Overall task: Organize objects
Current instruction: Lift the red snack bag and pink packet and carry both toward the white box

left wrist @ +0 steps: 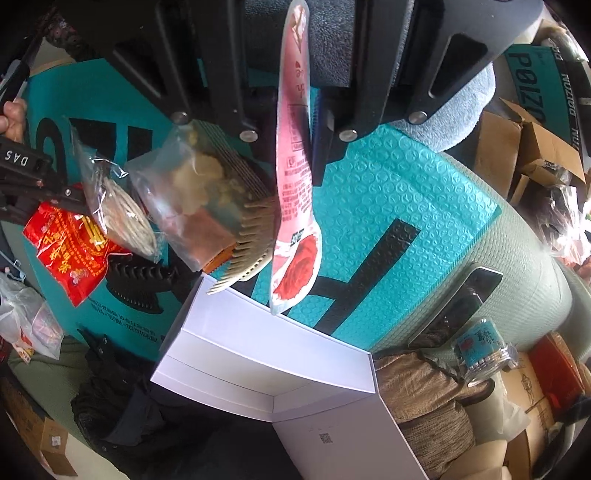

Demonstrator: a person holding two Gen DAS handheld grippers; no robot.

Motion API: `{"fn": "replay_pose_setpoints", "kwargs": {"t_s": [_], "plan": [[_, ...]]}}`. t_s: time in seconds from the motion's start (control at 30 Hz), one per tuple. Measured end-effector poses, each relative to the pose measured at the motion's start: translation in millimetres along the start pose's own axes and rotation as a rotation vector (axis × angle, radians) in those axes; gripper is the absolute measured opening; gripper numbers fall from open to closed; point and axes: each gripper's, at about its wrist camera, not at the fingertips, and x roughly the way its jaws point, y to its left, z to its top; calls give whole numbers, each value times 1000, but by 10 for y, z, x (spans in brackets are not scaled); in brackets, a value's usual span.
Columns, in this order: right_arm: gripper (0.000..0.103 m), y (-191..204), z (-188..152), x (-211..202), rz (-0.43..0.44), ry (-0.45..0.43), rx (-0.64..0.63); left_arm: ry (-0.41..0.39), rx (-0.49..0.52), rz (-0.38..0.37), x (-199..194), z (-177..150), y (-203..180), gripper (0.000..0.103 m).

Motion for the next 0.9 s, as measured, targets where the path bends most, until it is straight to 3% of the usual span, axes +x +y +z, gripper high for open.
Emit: {"fn": "replay_pose_setpoints", "kwargs": {"t_s": [0.9], "plan": [[35, 14, 111, -453, 55, -139, 13, -79, -48, -5, -671, 140, -129, 9]]}}
